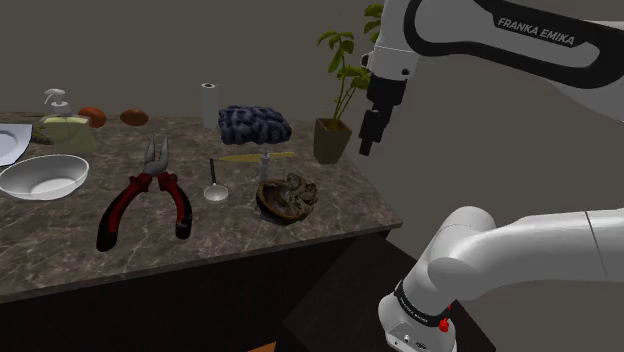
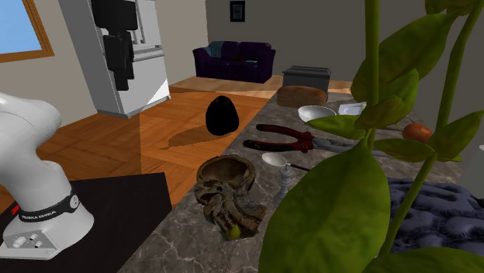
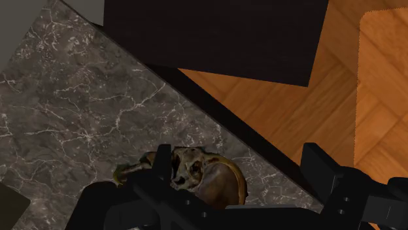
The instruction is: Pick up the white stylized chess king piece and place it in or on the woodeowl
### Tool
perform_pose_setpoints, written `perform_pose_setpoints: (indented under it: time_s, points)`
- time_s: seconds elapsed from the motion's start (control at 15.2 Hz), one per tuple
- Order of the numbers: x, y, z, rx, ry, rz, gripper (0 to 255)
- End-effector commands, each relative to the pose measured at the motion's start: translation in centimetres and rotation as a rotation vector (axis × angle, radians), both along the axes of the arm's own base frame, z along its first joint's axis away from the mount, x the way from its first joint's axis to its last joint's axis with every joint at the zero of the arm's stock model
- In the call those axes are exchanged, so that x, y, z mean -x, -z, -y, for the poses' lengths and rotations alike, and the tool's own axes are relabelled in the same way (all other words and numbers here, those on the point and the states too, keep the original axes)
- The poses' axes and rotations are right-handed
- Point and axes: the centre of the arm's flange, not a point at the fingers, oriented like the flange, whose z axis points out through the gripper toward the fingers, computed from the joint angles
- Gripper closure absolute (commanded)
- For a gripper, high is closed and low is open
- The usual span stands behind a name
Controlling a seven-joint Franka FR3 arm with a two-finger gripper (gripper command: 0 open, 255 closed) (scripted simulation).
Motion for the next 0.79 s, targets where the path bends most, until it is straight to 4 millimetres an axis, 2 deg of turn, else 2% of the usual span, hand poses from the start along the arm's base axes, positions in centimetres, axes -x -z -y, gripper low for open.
perform_pose_setpoints:
  time_s: [0.0,0.73]
  points:
    - [0.0,0.0,0.0,0.0,0.0,0.0,0]
    - [-11.0,8.2,0.8,0.029,0.007,0.059,0]
